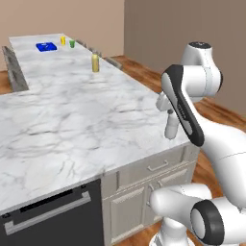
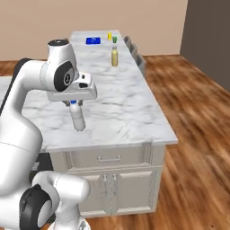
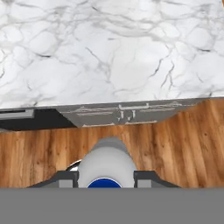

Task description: Place the drinks on the dining counter in a tight cluster.

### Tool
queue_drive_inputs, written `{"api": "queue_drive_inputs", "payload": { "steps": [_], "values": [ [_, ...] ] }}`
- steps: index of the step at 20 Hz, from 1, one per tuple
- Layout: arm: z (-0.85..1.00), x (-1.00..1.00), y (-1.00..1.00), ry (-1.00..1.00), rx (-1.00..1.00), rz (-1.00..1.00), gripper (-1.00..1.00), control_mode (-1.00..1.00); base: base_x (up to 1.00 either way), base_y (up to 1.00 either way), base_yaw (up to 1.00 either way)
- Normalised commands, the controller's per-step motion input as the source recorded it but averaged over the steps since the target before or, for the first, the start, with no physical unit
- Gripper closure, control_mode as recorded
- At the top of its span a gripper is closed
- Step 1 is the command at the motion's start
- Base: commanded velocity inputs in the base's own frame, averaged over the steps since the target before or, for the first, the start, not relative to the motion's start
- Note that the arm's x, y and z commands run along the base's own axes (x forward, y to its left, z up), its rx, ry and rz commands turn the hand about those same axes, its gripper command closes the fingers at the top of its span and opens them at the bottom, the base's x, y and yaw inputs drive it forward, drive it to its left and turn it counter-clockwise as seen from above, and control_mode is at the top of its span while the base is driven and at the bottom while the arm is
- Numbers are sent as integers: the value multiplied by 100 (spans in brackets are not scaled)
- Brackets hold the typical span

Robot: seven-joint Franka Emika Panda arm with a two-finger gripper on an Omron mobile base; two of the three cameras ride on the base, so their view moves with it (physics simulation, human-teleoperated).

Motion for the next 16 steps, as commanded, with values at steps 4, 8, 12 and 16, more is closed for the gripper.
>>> {"api": "queue_drive_inputs", "payload": {
  "steps": [4,8,12,16],
  "values": [
    [0,0,0,0,0,0,100,100,62,-100,19],
    [0,0,0,0,0,0,100,100,66,-100,23],
    [0,0,0,0,0,0,100,100,68,-100,27],
    [0,0,0,0,0,0,100,100,65,-100,27]
  ]
}}
